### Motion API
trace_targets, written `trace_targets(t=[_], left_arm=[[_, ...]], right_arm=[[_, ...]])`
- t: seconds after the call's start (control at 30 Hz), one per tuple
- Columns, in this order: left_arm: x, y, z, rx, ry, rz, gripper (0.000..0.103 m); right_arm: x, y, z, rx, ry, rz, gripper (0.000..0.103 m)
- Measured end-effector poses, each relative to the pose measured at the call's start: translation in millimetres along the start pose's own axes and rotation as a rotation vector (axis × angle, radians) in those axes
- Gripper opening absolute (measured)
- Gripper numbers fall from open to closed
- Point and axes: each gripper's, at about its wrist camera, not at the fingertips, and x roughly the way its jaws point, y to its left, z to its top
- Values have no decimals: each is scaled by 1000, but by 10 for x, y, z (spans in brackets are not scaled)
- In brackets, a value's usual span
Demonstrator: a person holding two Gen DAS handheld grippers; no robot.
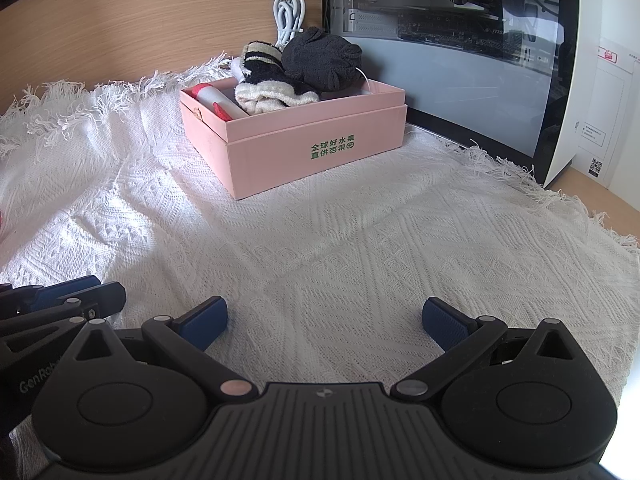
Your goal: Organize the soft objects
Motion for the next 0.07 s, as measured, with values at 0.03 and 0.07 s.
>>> trace_targets(t=[0.03,0.07], left_arm=[[0,1,0,0,0,0,18],[0,0,0,-1,0,0,18]], right_arm=[[0,1,0,0,0,0,103],[0,1,0,0,0,-1,103]])
